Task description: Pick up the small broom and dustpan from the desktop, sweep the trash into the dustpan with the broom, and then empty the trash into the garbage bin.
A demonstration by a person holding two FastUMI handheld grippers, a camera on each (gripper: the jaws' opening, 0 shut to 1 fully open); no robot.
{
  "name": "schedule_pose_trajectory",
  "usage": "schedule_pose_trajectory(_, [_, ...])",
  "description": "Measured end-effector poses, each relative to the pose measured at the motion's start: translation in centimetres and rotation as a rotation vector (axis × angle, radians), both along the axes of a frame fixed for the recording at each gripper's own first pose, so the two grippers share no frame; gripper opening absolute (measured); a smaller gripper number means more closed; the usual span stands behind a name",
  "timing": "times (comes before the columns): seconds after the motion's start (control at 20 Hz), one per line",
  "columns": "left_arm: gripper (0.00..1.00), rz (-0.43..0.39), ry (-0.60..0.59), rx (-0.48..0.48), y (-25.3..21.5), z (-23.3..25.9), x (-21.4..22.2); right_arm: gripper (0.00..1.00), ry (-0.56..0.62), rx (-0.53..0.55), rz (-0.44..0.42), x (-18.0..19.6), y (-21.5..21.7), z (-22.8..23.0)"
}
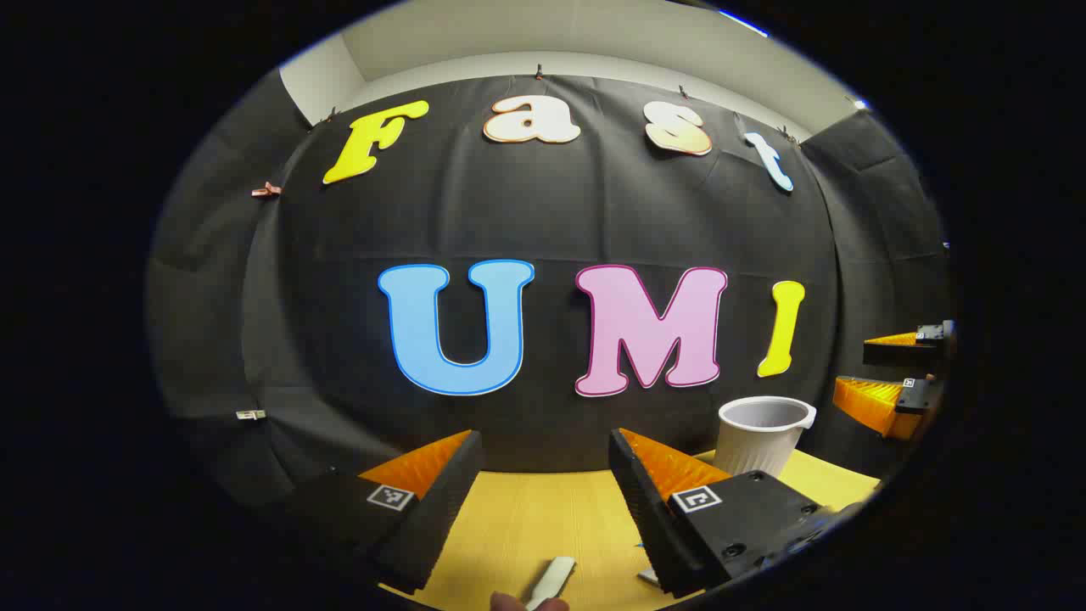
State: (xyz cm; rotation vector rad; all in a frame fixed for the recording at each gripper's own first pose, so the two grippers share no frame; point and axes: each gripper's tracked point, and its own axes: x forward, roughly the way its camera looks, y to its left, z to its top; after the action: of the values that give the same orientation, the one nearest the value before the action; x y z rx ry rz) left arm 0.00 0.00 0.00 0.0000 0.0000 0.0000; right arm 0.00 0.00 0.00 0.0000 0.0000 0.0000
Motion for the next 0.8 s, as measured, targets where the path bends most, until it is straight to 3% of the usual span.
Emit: schedule_pose_trajectory(0.8, [0.94, -0.001, 0.008, 0.028, -0.61, 0.02, -0.79, 0.96, 0.019, 0.033, 0.019, -0.83, -0.01, -0.64])
